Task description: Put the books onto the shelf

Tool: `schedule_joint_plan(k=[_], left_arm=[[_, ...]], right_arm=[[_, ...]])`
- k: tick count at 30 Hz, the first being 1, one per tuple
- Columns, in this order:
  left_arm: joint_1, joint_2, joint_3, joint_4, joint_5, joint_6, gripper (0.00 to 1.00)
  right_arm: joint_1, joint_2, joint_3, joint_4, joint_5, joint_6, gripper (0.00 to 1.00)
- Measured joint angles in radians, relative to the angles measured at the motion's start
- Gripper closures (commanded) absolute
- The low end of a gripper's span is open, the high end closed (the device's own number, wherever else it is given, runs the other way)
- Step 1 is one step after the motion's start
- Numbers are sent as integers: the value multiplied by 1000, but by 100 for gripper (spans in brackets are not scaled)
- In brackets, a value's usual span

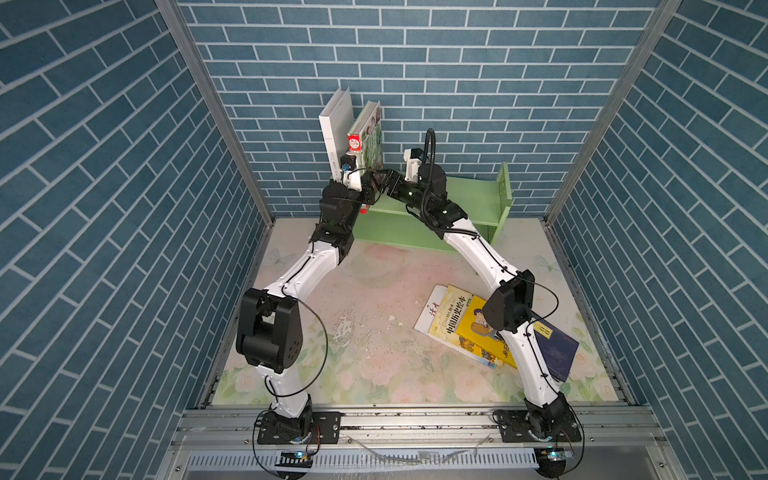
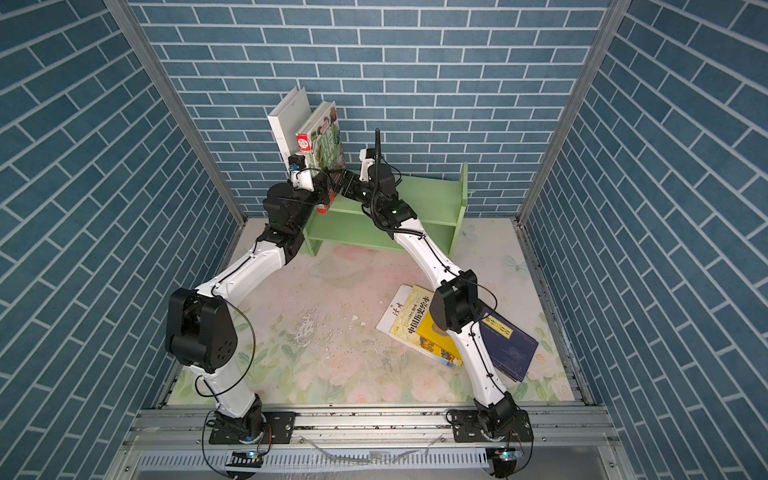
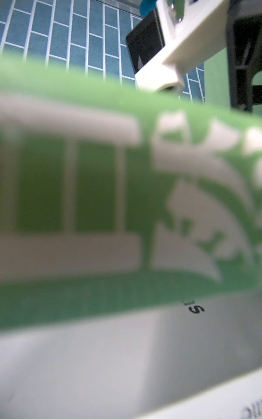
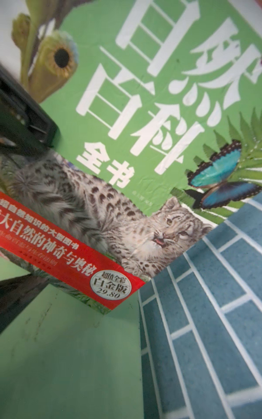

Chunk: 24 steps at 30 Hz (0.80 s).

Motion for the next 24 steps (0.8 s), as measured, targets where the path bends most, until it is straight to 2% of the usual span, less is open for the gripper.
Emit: schedule_joint_plan(k=[24], left_arm=[[38,61,50,40,11,20,100]], right_arm=[[13,27,0,8,-34,1,18]])
